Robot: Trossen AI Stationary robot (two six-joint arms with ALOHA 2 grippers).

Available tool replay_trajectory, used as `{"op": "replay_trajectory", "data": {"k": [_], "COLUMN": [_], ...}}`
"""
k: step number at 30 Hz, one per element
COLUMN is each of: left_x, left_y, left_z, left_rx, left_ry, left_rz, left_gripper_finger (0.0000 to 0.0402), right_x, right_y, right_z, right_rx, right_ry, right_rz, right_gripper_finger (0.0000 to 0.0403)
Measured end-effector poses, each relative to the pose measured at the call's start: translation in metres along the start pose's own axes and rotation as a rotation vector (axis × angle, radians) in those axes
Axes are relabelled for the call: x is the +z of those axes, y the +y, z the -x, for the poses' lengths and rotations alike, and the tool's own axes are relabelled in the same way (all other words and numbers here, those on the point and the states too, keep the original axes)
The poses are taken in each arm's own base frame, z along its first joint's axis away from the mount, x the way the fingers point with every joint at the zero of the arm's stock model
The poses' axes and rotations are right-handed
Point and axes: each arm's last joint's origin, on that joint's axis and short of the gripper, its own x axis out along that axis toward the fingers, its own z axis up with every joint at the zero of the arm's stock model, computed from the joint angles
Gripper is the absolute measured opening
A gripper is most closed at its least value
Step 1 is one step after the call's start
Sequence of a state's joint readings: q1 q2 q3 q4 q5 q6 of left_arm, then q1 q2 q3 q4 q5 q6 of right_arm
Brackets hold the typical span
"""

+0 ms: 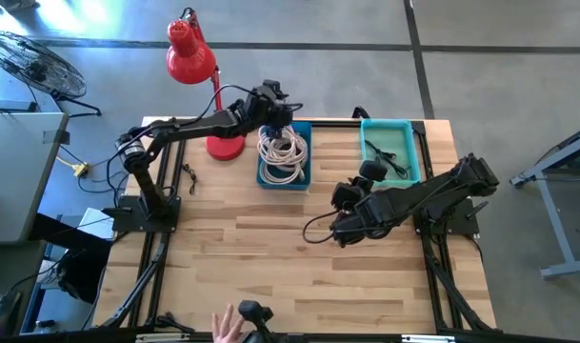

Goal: Pick & Place USB Port
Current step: Put the brown cable in the blue bin

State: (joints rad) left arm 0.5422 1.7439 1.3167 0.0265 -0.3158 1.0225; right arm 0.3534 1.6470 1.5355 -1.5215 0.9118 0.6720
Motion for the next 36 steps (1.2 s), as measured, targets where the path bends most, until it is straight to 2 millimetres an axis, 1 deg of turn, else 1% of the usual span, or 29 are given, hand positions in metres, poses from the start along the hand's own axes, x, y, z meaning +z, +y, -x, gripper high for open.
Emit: {"op": "replay_trajectory", "data": {"k": [3, 7, 10, 12, 16, 21, 24, 26, 29, 31, 34, 36], "left_x": [0.012, 0.030, 0.037, 0.038, 0.041, 0.038, 0.036, 0.033, 0.027, 0.020, 0.012, 0.006], "left_y": [-0.007, -0.014, -0.020, -0.024, -0.014, -0.004, 0.009, 0.011, 0.013, 0.014, 0.004, -0.003], "left_z": [0.005, 0.013, 0.017, 0.018, 0.023, 0.033, 0.039, 0.040, 0.038, 0.036, 0.022, 0.012], "left_rx": [0.006, 0.042, 0.025, -0.015, -0.097, -0.293, -0.411, -0.459, -0.480, -0.531, -0.644, -0.689], "left_ry": [-0.013, -0.021, -0.032, -0.040, -0.009, 0.020, -0.026, -0.040, -0.033, -0.043, -0.079, -0.060], "left_rz": [-0.054, -0.164, -0.257, -0.282, -0.253, -0.267, -0.201, -0.164, -0.122, -0.081, -0.031, -0.022], "left_gripper_finger": [0.0266, 0.0273, 0.0274, 0.0274, 0.0274, 0.0274, 0.0273, 0.0273, 0.0273, 0.0273, 0.0272, 0.0272], "right_x": [0.002, 0.003, 0.003, 0.003, 0.003, 0.003, 0.003, 0.004, 0.005, 0.005, 0.005, 0.006], "right_y": [-0.002, -0.002, -0.002, -0.002, -0.002, -0.002, -0.001, -0.001, 0.000, 0.001, 0.002, 0.002], "right_z": [0.002, 0.002, 0.002, 0.002, 0.002, 0.002, 0.002, 0.002, 0.003, 0.003, 0.003, 0.003], "right_rx": [0.003, 0.005, 0.005, 0.008, 0.010, 0.014, 0.020, 0.025, 0.040, 0.056, 0.071, 0.074], "right_ry": [-0.008, -0.012, -0.011, -0.009, -0.007, -0.008, -0.009, -0.012, -0.011, -0.007, -0.001, -0.004], "right_rz": [-0.003, 0.008, 0.007, 0.007, 0.004, 0.000, -0.010, -0.017, -0.027, -0.034, -0.037, -0.043], "right_gripper_finger": [0.0067, 0.0067, 0.0067, 0.0067, 0.0067, 0.0067, 0.0067, 0.0067, 0.0067, 0.0067, 0.0067, 0.0067]}}
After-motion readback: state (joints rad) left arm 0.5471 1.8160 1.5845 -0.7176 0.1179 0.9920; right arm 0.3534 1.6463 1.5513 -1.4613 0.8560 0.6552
